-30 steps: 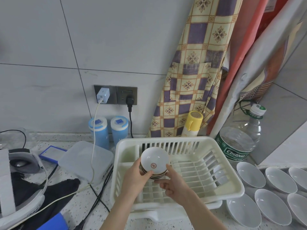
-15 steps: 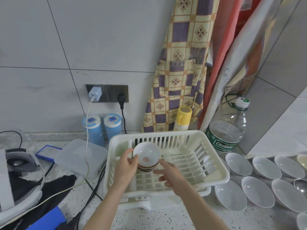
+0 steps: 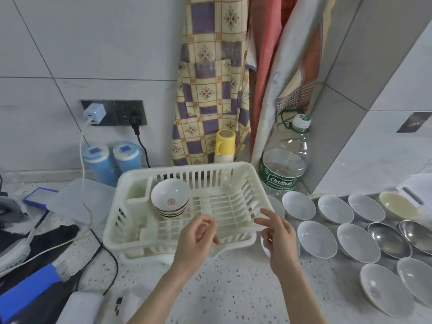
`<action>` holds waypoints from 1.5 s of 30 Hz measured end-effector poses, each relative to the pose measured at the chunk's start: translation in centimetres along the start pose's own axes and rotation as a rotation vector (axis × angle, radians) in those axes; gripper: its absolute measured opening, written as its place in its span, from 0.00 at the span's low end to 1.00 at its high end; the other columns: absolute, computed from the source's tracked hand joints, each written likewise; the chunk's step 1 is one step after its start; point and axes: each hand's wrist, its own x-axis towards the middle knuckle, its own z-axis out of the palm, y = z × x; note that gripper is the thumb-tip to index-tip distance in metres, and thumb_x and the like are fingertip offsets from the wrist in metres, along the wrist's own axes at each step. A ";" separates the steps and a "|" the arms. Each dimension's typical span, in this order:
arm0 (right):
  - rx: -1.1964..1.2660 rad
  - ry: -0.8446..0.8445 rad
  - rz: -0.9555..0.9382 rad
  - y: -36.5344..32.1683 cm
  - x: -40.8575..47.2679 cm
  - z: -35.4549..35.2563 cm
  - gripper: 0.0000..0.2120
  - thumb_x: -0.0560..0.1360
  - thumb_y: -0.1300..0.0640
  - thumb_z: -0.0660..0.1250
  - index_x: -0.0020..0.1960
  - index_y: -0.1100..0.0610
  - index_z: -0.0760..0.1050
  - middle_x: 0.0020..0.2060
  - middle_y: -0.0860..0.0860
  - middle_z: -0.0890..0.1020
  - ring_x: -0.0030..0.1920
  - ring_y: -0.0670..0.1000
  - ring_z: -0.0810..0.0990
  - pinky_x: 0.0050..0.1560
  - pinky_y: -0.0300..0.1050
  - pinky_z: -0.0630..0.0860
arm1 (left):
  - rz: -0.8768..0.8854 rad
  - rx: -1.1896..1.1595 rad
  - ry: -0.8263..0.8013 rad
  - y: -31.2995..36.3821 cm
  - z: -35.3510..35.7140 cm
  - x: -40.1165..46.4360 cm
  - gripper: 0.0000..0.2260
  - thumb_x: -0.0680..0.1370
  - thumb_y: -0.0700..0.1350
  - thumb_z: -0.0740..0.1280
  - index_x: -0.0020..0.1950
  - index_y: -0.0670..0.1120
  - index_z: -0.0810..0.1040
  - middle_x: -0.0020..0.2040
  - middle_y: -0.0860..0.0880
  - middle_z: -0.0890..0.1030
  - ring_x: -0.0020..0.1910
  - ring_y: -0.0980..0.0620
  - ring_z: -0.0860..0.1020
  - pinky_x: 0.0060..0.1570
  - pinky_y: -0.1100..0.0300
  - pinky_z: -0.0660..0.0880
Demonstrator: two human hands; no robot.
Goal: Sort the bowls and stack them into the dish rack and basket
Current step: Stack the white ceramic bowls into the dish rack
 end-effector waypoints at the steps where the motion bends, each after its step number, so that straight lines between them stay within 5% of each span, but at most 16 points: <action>1: 0.013 0.034 0.018 -0.2 0.3 -1.5 0.08 0.77 0.57 0.64 0.49 0.56 0.82 0.39 0.55 0.86 0.26 0.48 0.63 0.22 0.35 0.59 | -0.028 0.024 -0.032 -0.2 1.6 -0.5 0.07 0.80 0.47 0.66 0.42 0.53 0.78 0.33 0.47 0.82 0.28 0.62 0.77 0.30 0.72 0.70; 5: 0.027 0.126 0.118 -0.3 1.4 -7.3 0.07 0.76 0.55 0.66 0.48 0.55 0.81 0.41 0.55 0.86 0.25 0.47 0.64 0.21 0.34 0.60 | -0.279 0.169 -0.137 -1.6 7.9 -1.6 0.11 0.78 0.56 0.64 0.41 0.52 0.78 0.34 0.51 0.84 0.24 0.60 0.73 0.31 0.61 0.71; 11: 0.049 0.112 0.390 1.5 3.4 -14.7 0.16 0.78 0.50 0.62 0.51 0.62 0.80 0.32 0.52 0.84 0.21 0.45 0.64 0.18 0.33 0.56 | -0.627 0.209 -0.145 -2.8 14.7 -2.0 0.14 0.79 0.60 0.60 0.52 0.52 0.75 0.39 0.52 0.86 0.27 0.56 0.74 0.33 0.62 0.73; 17: -0.047 0.079 0.611 2.7 6.8 -19.0 0.22 0.76 0.44 0.64 0.50 0.64 0.79 0.32 0.56 0.85 0.18 0.45 0.67 0.19 0.32 0.58 | -0.857 0.044 0.010 -3.8 19.2 -1.3 0.15 0.80 0.56 0.60 0.64 0.50 0.69 0.47 0.46 0.85 0.26 0.54 0.72 0.22 0.67 0.58; 23: -0.128 0.113 0.597 3.1 8.3 -20.3 0.21 0.77 0.47 0.65 0.57 0.64 0.74 0.38 0.58 0.86 0.21 0.48 0.66 0.21 0.33 0.59 | -0.890 -0.156 0.145 -5.2 22.1 -0.7 0.19 0.81 0.50 0.63 0.71 0.48 0.66 0.47 0.43 0.86 0.28 0.52 0.75 0.22 0.64 0.64; 30: -0.179 0.128 0.551 2.6 8.2 -20.3 0.15 0.77 0.51 0.65 0.61 0.57 0.75 0.45 0.54 0.85 0.31 0.50 0.73 0.28 0.40 0.62 | -0.867 -0.269 0.214 -6.0 22.9 -0.7 0.12 0.81 0.44 0.61 0.64 0.47 0.72 0.40 0.42 0.87 0.26 0.52 0.74 0.23 0.63 0.65; 38: -0.141 0.172 0.473 3.2 8.7 -20.6 0.04 0.76 0.59 0.64 0.50 0.57 0.76 0.44 0.57 0.84 0.30 0.50 0.70 0.28 0.41 0.62 | -0.840 -0.251 0.194 -5.9 23.0 -0.8 0.16 0.77 0.36 0.61 0.64 0.44 0.72 0.39 0.40 0.86 0.27 0.52 0.71 0.24 0.62 0.65; 45: -0.120 0.313 0.357 3.6 7.1 -20.5 0.06 0.73 0.60 0.64 0.40 0.60 0.77 0.36 0.57 0.86 0.29 0.50 0.65 0.31 0.43 0.64 | -0.856 -0.068 0.102 -4.7 21.1 -2.8 0.15 0.74 0.38 0.62 0.60 0.45 0.75 0.37 0.41 0.86 0.24 0.54 0.70 0.23 0.64 0.61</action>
